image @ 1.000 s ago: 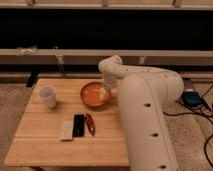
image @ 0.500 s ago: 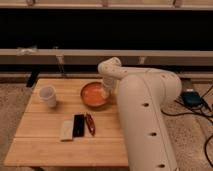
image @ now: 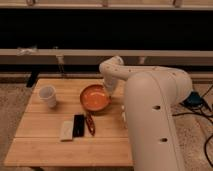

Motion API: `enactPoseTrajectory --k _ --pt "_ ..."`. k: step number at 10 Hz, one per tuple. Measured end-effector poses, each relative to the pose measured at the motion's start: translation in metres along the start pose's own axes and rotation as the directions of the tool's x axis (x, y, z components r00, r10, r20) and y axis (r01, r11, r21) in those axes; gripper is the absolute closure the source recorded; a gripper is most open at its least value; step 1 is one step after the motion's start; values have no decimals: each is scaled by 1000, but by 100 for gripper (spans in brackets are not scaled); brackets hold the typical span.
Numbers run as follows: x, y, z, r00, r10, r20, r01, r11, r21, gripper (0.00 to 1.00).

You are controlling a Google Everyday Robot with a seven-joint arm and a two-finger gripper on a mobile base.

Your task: Drag the ceramic bowl in a circle

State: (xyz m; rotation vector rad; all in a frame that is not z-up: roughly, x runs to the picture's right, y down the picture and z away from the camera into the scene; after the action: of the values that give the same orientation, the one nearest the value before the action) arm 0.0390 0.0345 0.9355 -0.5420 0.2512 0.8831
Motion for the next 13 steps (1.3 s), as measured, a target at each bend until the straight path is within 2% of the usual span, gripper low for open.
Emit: enactPoseTrajectory --k 1,3,5,7,10,11,13 --pt "6 -3 -2 1000 1 -4 -1 1000 19 100" --pt "31 -19 -7 999 29 -15 -28 998 53 100" --pt "59 -29 -12 998 50 -33 -47 996 75 100" --pt "82 -26 -19 997 62 -43 -59 995 77 100" --pt "89 22 -31 999 15 -35 -13 999 39 100" --pt "83 32 -34 1000 -3 -29 4 999 33 100" --pt "53 67 -41 997 -74 -1 74 997 5 100"
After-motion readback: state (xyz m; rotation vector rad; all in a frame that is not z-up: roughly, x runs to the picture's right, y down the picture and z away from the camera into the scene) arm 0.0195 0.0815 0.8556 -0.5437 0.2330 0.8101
